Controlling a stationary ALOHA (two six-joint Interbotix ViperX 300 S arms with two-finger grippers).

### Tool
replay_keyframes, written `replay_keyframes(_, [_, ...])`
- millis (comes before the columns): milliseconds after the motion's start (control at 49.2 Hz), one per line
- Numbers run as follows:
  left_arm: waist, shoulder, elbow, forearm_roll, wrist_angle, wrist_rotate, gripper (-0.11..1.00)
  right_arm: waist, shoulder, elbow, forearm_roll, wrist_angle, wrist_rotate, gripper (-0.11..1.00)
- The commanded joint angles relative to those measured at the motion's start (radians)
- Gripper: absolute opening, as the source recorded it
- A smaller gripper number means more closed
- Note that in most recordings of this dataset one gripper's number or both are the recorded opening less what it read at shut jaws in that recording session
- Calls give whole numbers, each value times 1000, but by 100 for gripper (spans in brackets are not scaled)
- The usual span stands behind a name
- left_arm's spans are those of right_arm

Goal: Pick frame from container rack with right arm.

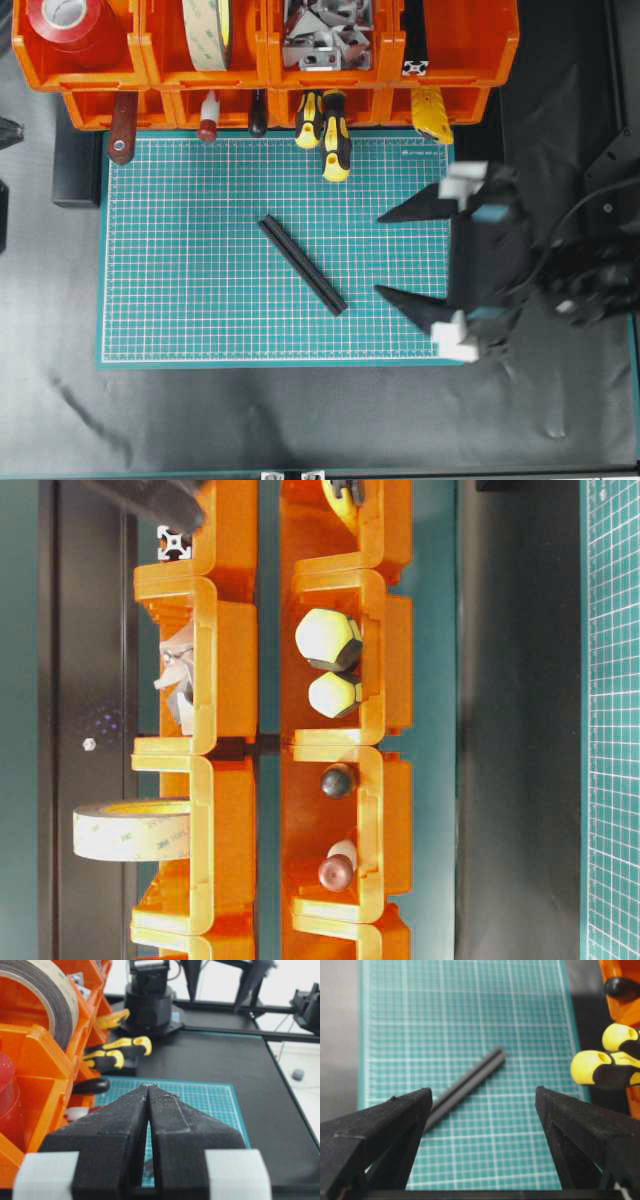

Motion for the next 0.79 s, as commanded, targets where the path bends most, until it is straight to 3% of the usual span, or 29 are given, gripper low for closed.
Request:
replay_keyframes(0, [0,-2,-28,3,3,-6,0,-26,-92,52,-6,-112,15,81])
replay_keyframes(345, [-3,-17,-37,2,9,-8,0,-130,-359,229,-6,-252,48,81])
replay_keyframes(772, [-12,-25,-43,3,11,-2,0,-138,-644,388,-5,-253,51,80])
